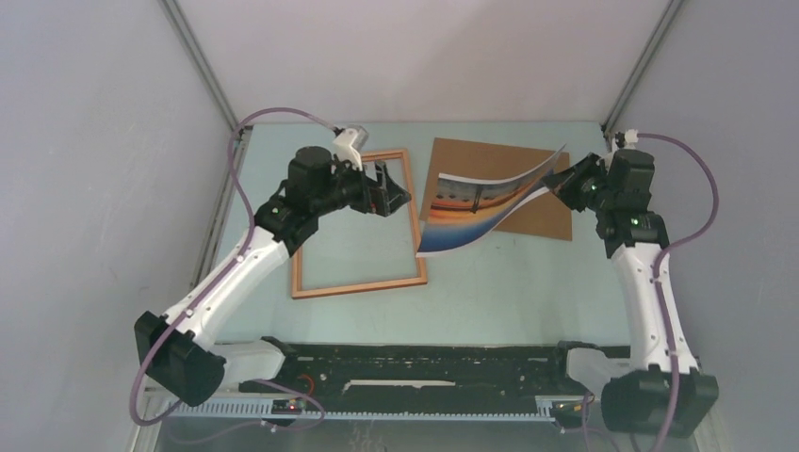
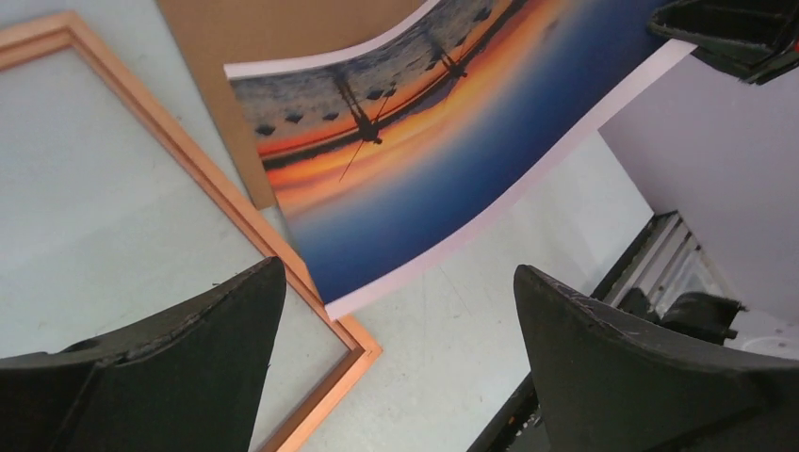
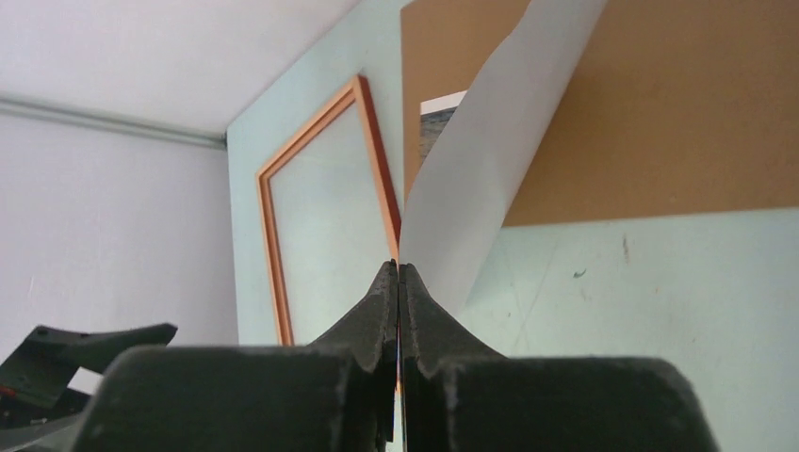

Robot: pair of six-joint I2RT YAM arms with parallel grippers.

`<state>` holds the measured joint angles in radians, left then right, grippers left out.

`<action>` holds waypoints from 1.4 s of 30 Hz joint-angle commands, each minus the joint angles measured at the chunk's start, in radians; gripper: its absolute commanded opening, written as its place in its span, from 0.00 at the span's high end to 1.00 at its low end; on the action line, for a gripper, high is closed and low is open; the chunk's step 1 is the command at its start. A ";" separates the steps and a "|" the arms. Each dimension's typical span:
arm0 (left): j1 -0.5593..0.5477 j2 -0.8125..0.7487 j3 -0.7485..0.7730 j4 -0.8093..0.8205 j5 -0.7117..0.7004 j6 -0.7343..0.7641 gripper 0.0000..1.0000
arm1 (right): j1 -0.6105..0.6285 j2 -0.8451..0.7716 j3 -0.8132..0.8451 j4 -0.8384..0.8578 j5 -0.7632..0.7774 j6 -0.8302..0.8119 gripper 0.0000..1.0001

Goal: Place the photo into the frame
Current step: Pick up the photo at the center of the board.

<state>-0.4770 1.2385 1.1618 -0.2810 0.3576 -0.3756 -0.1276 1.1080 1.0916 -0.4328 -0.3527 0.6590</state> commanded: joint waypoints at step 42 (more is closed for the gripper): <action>-0.833 0.273 0.081 0.465 -1.005 0.265 0.18 | 0.190 -0.365 0.189 -0.200 0.074 0.148 1.00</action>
<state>-1.3090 1.5070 1.1877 0.1104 -0.6296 -0.1272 0.0551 0.7605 1.2430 -0.6468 -0.2554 0.7918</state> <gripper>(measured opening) 0.821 0.007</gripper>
